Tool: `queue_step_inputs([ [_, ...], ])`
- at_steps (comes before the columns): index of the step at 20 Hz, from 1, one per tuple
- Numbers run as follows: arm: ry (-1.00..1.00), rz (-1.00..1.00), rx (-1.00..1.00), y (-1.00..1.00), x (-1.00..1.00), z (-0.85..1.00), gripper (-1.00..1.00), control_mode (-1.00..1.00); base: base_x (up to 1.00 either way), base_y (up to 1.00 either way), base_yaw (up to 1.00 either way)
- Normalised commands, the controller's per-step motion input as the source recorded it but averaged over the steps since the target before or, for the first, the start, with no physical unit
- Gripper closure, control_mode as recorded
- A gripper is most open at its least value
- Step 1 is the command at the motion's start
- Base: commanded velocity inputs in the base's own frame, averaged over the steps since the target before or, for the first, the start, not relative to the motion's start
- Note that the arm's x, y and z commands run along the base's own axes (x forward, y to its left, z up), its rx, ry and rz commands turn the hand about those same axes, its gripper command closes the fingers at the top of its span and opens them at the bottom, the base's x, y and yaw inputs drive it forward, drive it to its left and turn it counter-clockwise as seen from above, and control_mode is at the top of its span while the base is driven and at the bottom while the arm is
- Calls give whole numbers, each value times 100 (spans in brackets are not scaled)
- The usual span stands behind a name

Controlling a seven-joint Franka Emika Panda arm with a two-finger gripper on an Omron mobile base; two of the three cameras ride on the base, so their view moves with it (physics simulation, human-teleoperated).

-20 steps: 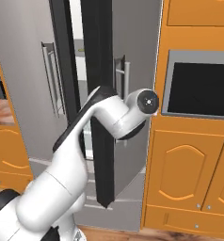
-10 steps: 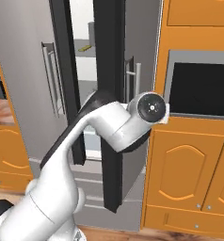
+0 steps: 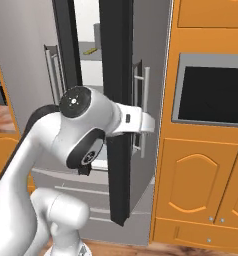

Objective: Retrieve the butter from the fridge and place it on a plate on the dining table. Then retrieve the butter knife by the fridge and place it near the plate.

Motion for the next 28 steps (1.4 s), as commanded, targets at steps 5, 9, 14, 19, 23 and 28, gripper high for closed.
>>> queue_step_inputs([
  [5, 36, -7, -63, 100, -3, 7, -100, -100, 0, 0, 0],
  [9, 44, -18, -61, 96, 3, 0, -100, -100, 0, 0, 0],
  [14, 19, -18, -38, 55, 17, -6, -100, -100, 0, 0, 0],
  [19, 12, -9, -26, 33, 36, -5, -100, -100, 0, 0, 0],
  [23, 23, 1, -20, 25, 5, -26, -100, -100, 0, 0, 0],
  [28, 21, 6, -9, 3, 1, -27, -100, -100, 0, 0, 0],
])
